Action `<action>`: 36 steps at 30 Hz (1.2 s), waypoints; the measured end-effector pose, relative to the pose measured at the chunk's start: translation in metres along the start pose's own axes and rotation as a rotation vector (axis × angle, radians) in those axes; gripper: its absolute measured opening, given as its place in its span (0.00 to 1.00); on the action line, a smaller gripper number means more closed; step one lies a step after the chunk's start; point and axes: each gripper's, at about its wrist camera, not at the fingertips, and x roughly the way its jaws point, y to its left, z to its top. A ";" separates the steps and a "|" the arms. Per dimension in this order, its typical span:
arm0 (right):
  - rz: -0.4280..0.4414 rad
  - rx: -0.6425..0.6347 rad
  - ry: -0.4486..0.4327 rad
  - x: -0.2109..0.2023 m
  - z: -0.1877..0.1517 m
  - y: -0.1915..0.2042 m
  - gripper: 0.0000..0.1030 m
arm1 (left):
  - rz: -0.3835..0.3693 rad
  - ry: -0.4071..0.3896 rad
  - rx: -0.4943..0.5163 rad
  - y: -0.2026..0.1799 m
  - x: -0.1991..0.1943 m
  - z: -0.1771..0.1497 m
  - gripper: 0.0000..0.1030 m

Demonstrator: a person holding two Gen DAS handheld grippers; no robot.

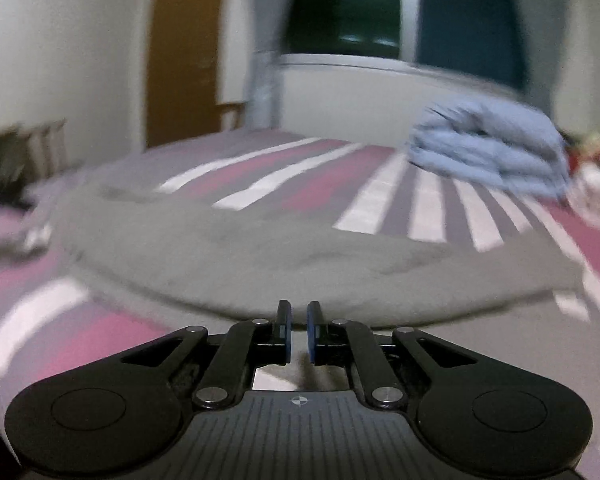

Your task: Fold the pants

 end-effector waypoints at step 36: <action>0.089 0.603 0.039 0.040 0.024 -0.059 0.10 | -0.133 -0.031 -0.398 0.021 0.051 0.004 0.19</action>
